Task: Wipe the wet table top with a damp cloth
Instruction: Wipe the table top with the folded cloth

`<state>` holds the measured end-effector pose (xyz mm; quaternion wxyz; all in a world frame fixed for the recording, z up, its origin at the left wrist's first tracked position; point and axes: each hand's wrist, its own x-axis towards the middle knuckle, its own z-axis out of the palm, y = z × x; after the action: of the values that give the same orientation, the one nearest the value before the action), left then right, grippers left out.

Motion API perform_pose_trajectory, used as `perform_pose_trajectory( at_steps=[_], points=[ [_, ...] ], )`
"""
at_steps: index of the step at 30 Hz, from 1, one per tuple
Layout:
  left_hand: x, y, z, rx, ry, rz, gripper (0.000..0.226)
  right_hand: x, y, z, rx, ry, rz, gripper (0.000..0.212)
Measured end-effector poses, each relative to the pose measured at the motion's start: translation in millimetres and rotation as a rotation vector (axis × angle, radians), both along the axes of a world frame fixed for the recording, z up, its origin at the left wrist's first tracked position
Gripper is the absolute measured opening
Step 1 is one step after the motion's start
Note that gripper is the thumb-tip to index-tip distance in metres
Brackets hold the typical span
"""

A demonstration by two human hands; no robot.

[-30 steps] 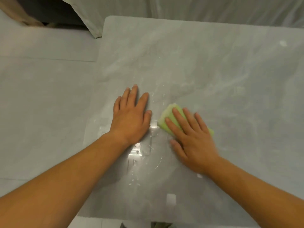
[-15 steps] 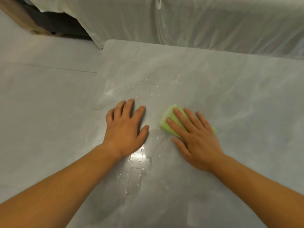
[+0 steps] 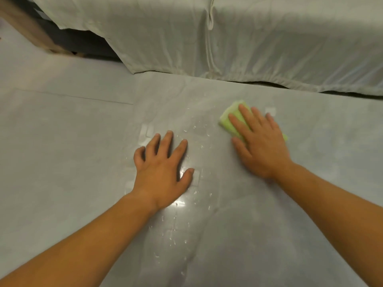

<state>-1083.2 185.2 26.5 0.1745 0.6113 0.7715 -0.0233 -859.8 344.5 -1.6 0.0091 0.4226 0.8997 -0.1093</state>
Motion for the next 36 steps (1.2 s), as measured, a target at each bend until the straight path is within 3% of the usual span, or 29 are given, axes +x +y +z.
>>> perform_pose_trajectory(
  at_steps=[2,4,11,17,22,29,34,36],
  points=[
    [0,-1,-3,0.013,-0.005,0.001,0.07,-31,25,-1,-0.004,0.013,-0.18,0.063],
    [0,-1,-6,0.023,-0.004,0.003,0.069,-64,33,0,-0.014,0.035,-0.23,0.064],
    [-6,-6,-11,0.035,-0.045,-0.023,0.071,-47,-23,5,-0.043,-0.006,0.171,0.059],
    [-8,-5,-6,0.008,-0.082,-0.034,0.07,-107,33,2,-0.037,0.001,-0.239,0.063],
    [-13,-14,-1,0.05,-0.172,-0.08,0.065,-82,-21,10,-0.051,-0.028,0.117,0.059],
    [-19,-35,-14,0.142,-0.218,-0.127,0.056,-158,18,4,-0.021,0.025,-0.052,0.065],
    [-26,-41,-17,0.209,-0.272,-0.106,0.05,-124,-15,5,-0.012,-0.012,0.368,0.056],
    [-26,-48,-18,0.206,-0.258,-0.11,0.048,-108,-3,6,-0.011,-0.033,0.364,0.055]
  ],
)
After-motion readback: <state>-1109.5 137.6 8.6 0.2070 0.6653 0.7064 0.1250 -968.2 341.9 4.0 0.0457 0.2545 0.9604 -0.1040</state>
